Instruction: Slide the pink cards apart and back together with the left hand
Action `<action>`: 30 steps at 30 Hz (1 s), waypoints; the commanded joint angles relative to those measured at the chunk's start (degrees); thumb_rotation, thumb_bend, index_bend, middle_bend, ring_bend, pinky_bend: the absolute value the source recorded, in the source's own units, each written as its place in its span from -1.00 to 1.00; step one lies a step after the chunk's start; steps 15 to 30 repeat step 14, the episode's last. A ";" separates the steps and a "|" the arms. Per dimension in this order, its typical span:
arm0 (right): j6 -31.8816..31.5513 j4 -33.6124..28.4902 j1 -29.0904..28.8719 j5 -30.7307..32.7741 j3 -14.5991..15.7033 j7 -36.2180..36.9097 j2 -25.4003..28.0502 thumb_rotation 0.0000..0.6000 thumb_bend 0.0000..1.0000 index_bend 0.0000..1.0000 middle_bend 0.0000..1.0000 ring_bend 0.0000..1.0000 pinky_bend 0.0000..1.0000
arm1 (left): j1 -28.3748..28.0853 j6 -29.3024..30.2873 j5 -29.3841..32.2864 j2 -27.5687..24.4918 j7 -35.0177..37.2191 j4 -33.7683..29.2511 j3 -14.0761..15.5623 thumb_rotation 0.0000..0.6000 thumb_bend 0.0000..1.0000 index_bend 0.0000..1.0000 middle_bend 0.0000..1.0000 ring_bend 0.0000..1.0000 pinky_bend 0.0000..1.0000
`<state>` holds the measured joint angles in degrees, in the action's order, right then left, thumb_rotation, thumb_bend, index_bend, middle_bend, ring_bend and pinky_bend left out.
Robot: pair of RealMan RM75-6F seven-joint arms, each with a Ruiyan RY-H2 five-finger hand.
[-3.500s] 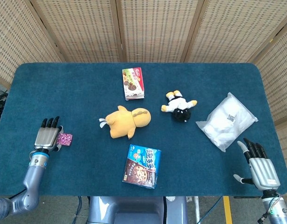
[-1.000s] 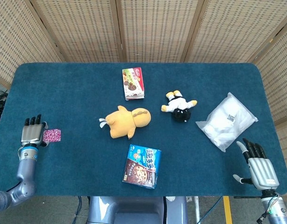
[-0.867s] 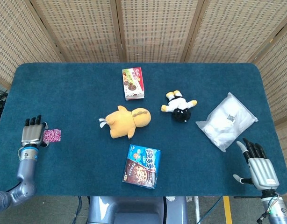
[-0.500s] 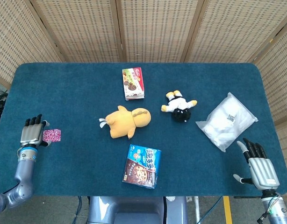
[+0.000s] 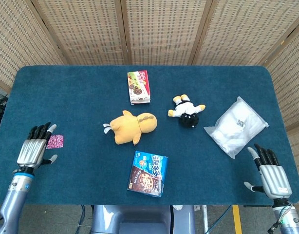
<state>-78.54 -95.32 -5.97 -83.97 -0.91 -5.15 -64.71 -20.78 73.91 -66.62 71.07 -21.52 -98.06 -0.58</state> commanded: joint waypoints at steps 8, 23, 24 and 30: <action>-1.46 -0.44 0.50 -1.11 -0.01 -0.26 0.41 1.00 -1.00 -1.00 -1.00 -1.00 -1.00 | 8.85 10.50 -14.16 -1.70 0.67 -2.02 7.30 1.00 -0.50 -1.00 -1.00 -1.00 -1.00; -1.62 -0.66 0.58 -1.41 0.11 -0.88 0.32 1.00 -1.00 -1.00 -1.00 -1.00 -1.00 | 9.74 10.55 -15.83 -2.44 2.76 -1.75 7.18 1.00 -0.50 -1.00 -1.00 -1.00 -1.00; -1.62 -0.66 0.58 -1.41 0.11 -0.88 0.32 1.00 -1.00 -1.00 -1.00 -1.00 -1.00 | 9.74 10.55 -15.83 -2.44 2.76 -1.75 7.18 1.00 -0.50 -1.00 -1.00 -1.00 -1.00; -1.62 -0.66 0.58 -1.41 0.11 -0.88 0.32 1.00 -1.00 -1.00 -1.00 -1.00 -1.00 | 9.74 10.55 -15.83 -2.44 2.76 -1.75 7.18 1.00 -0.50 -1.00 -1.00 -1.00 -1.00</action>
